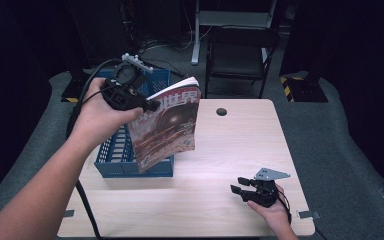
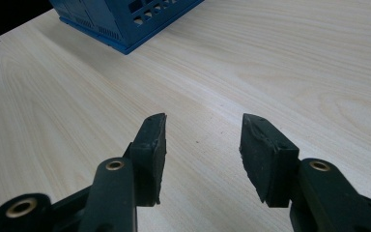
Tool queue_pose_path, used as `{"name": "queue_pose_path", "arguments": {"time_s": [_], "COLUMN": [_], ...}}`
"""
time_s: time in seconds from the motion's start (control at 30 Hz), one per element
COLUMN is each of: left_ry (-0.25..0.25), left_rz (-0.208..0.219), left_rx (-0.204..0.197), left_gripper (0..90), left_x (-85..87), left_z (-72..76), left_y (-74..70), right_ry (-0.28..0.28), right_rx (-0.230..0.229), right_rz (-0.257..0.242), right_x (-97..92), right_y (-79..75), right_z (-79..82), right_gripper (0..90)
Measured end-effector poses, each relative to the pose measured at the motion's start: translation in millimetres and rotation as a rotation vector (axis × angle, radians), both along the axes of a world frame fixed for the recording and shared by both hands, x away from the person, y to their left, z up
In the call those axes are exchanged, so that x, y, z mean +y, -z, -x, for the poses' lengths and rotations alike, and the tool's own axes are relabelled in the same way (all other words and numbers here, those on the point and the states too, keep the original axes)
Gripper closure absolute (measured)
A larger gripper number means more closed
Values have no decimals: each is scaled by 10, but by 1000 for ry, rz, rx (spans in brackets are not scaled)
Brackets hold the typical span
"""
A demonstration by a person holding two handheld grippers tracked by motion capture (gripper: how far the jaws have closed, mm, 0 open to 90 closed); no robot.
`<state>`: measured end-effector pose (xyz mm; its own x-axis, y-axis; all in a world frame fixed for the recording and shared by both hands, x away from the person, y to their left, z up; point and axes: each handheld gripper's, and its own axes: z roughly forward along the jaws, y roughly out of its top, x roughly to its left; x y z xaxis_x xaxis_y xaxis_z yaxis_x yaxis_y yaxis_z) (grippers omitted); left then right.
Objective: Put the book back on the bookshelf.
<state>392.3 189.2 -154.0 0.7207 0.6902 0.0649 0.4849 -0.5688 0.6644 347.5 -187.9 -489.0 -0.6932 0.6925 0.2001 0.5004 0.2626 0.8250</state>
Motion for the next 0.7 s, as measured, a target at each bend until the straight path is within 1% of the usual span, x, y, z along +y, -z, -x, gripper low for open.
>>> {"name": "queue_pose_path", "arguments": {"time_s": [0.07, 0.17, 0.23, 0.27, 0.37, 0.43, 0.47, 0.53, 0.6, 0.63, 0.67, 0.7], "left_ry": [-2, -14, -20, -33, -48, -65, -85, -94, -113, -128, -139, -160], "left_rz": [-12, -17, -21, -18, -20, -16, 2, 1, 3, 11, 9, 27], "left_rx": [-1, -3, 5, 4, 6, 5, -4, -3, 3, 3, 1, 2], "left_gripper": [840, 840, 840, 840, 840, 840, 840, 840, 840, 840, 840, 840], "left_x": [27, 63, 96, 115, 164, 205, 215, 257, 312, 330, 355, 371], "left_z": [-7, -17, -30, -36, -56, -71, -72, -84, -97, -98, -108, -113], "left_y": [-12, -17, -25, -26, -34, -37, -28, -37, -50, -48, -50, -43], "right_ry": [3, 4, 5, 5, 5, 5, 4, -2, 0, 4, 3, 3], "right_rx": [-4, -6, -6, -6, -6, -6, -6, 0, -2, -6, -5, -5], "right_rz": [-1, 0, -1, -1, -1, -2, -1, 1, 2, -1, 0, -1], "right_x": [4, 7, 7, 6, 6, 5, 4, 1, 2, 5, 5, 5], "right_y": [3, 3, 3, 3, 3, 3, 3, 2, 2, 4, 4, 4], "right_z": [1, 2, 2, 2, 2, 2, 2, 1, 1, 2, 2, 2], "right_gripper": [520, 520, 520, 520, 520, 520, 520, 521, 521, 521, 521, 521]}}
